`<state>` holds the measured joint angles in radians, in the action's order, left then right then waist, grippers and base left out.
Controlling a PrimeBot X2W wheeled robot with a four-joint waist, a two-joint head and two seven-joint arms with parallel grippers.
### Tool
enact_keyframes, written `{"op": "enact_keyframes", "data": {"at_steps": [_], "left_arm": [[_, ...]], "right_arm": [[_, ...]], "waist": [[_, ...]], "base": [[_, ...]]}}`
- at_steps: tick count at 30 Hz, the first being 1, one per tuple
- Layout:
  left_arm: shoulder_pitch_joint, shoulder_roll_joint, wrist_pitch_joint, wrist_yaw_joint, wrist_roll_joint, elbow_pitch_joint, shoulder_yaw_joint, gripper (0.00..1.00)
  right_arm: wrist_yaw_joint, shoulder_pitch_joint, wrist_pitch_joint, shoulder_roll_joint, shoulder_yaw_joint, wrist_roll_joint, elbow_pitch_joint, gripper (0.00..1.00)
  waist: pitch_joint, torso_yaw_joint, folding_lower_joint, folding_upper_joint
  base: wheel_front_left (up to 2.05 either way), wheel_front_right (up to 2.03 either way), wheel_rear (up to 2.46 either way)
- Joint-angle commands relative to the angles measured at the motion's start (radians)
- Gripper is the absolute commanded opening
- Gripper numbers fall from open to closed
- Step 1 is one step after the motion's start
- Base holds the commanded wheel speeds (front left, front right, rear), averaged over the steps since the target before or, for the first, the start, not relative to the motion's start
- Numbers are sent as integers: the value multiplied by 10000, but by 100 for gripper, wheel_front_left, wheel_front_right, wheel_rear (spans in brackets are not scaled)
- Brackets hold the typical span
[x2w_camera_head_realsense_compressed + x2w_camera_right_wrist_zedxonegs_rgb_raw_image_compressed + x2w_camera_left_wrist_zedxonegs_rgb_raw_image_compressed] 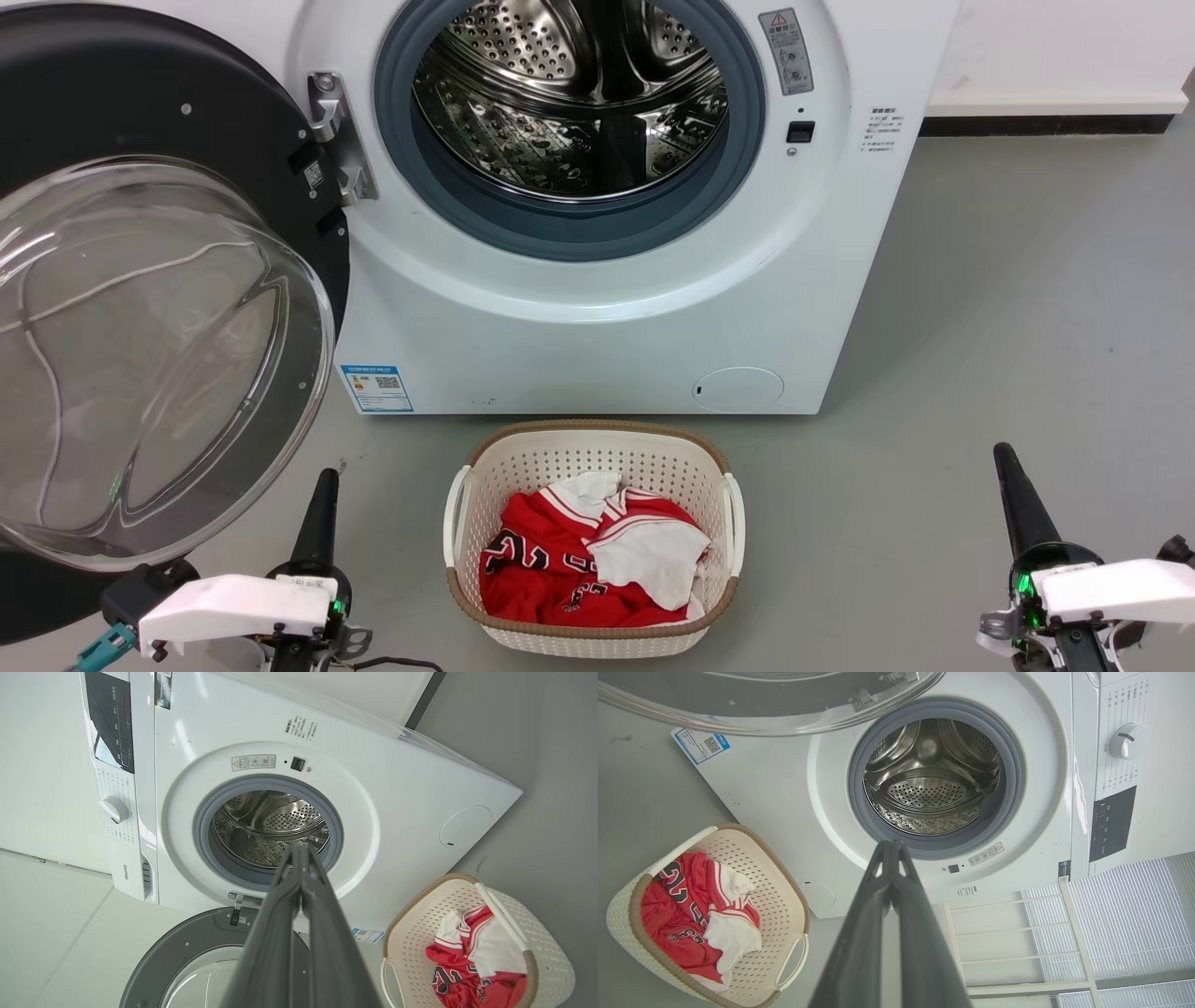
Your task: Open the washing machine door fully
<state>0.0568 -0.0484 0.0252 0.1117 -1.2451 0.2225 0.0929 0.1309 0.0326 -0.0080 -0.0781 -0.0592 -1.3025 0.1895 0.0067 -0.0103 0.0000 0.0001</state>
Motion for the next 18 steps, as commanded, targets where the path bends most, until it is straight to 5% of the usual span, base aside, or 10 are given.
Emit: {"op": "enact_keyframes", "data": {"at_steps": [1,18], "left_arm": [[223,-22,78,46,-252,-25,27,0],[390,-24,444,122,-1777,94,117,0]], "right_arm": [[-1,231,61,-54,-26,-249,-18,0],[-2,490,457,-24,-100,-1661,239,0]], "waist": [[-1,3,0,-1],[-15,43,0,-1]], "base": [[0,0,0],[0,0,0]]}}
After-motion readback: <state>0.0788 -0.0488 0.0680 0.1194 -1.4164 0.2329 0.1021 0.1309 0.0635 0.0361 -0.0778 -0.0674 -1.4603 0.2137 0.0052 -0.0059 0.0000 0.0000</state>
